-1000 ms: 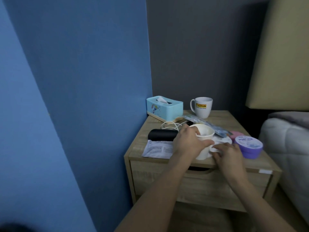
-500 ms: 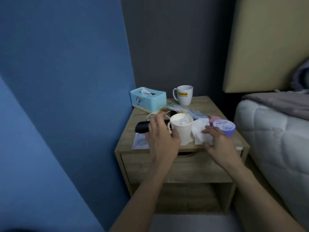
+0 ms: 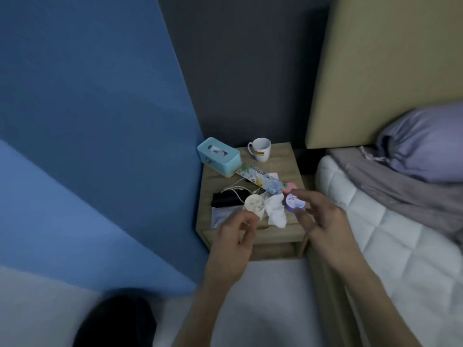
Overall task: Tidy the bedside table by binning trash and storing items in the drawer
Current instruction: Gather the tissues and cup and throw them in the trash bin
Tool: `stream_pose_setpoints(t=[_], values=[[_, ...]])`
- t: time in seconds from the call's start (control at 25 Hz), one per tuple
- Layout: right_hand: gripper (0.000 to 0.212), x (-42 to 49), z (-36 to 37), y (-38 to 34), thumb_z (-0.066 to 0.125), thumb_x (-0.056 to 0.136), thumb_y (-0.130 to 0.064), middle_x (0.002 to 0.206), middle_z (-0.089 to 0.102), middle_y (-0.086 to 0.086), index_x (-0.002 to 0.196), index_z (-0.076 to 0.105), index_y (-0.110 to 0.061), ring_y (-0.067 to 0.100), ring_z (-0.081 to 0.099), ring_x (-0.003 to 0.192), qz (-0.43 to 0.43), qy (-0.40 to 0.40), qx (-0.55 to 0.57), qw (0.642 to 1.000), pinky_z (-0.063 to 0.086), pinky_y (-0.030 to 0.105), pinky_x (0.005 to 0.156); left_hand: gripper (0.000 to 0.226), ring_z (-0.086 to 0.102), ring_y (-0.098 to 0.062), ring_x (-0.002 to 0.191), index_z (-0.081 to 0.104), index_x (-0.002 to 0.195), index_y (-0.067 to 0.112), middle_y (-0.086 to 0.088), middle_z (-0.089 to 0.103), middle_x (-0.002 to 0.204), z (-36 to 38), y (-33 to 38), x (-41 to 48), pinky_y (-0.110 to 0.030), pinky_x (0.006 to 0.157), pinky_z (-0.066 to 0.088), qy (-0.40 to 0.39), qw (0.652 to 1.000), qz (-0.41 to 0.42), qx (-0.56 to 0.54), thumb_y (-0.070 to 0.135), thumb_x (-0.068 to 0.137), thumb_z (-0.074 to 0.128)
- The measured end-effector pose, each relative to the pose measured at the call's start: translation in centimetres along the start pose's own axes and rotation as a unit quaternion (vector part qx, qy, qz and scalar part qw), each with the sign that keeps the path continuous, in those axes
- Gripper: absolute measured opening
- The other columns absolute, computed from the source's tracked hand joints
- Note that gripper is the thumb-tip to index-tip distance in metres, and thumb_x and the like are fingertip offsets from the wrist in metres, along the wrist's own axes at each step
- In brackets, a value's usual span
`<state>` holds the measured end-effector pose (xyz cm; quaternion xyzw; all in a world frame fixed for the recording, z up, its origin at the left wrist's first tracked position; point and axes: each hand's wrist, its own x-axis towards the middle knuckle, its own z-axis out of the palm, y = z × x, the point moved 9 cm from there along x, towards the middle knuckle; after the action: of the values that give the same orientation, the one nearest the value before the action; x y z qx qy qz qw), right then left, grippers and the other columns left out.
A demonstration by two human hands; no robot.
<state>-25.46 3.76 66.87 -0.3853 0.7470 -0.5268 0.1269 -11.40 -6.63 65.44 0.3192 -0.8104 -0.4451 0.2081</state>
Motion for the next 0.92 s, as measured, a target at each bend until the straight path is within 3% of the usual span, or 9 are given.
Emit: stream_pose_setpoints(t=[0.12,0.28,0.4,0.52,0.72,0.8,0.92], values=[[0.024,0.0,-3.9,-7.1,0.056,0.083,-0.018,0.101,0.071,-0.003,0.095,0.060,-0.039,0.012,0.062,0.101,0.020,-0.025,0.026,0.999,0.047,0.013,0.078,0.017,0.056,0.004,0.078,0.062,0.090,0.024,0.012,0.065,0.093,-4.2,6.0,-1.8,-0.008,0.064,0.043,-0.017,1.000,-0.026,0.002,0.010,0.091,0.053],[0.016,1.9,-7.8,-13.3,0.055,0.083,-0.020,0.086,0.068,-0.030,0.088,0.063,-0.033,-0.006,0.064,0.079,-0.004,-0.017,0.057,0.998,0.044,0.005,0.069,0.012,0.056,0.003,0.077,0.065,0.091,0.016,0.012,0.064,0.087,-8.2,11.7,-1.7,-0.005,0.064,0.038,0.010,1.000,0.006,0.000,0.021,0.089,0.053],[0.015,3.3,-8.2,-16.4,0.055,0.081,-0.022,0.082,0.069,-0.029,0.085,0.064,-0.033,-0.005,0.064,0.076,-0.034,-0.025,0.084,0.996,0.044,0.005,0.069,0.014,0.057,0.002,0.081,0.064,0.090,0.018,0.016,0.064,0.087,-10.1,14.2,-0.3,-0.004,0.066,0.036,0.027,0.999,0.026,-0.005,0.023,0.087,0.052],[0.011,5.2,-7.5,-18.6,0.056,0.080,-0.034,0.086,0.071,-0.019,0.083,0.065,-0.039,0.000,0.065,0.078,-0.044,-0.059,0.087,0.993,0.047,0.011,0.072,0.013,0.056,0.012,0.080,0.063,0.090,0.021,0.022,0.062,0.087,-11.6,16.5,0.7,-0.001,0.066,0.036,0.031,0.999,0.040,0.002,0.012,0.091,0.055],[0.025,9.3,-5.4,-19.6,0.050,0.078,-0.043,0.088,0.072,-0.011,0.092,0.066,-0.031,0.005,0.066,0.085,-0.074,-0.129,0.075,0.986,0.052,0.021,0.075,0.017,0.058,0.009,0.089,0.065,0.093,0.022,0.020,0.064,0.090,-14.0,16.7,1.8,-0.003,0.068,0.040,0.111,0.994,-0.004,0.014,0.009,0.092,0.054],[0.023,11.3,-4.1,-20.2,0.051,0.082,-0.039,0.090,0.070,-0.011,0.093,0.065,-0.024,0.002,0.064,0.088,-0.113,-0.187,0.069,0.973,0.049,0.013,0.073,0.017,0.060,0.002,0.089,0.066,0.094,0.022,0.018,0.065,0.091,-14.1,16.7,2.1,-0.005,0.068,0.042,0.161,0.986,-0.028,0.022,0.010,0.092,0.054],[0.013,13.5,-1.6,-20.5,0.053,0.085,-0.032,0.100,0.067,-0.018,0.091,0.064,-0.027,-0.002,0.063,0.090,-0.145,-0.291,0.089,0.941,0.047,0.007,0.072,0.016,0.061,-0.004,0.090,0.066,0.096,0.022,0.013,0.066,0.093,-14.3,17.0,1.9,-0.007,0.070,0.043,0.265,0.960,-0.083,0.034,0.016,0.092,0.053]])
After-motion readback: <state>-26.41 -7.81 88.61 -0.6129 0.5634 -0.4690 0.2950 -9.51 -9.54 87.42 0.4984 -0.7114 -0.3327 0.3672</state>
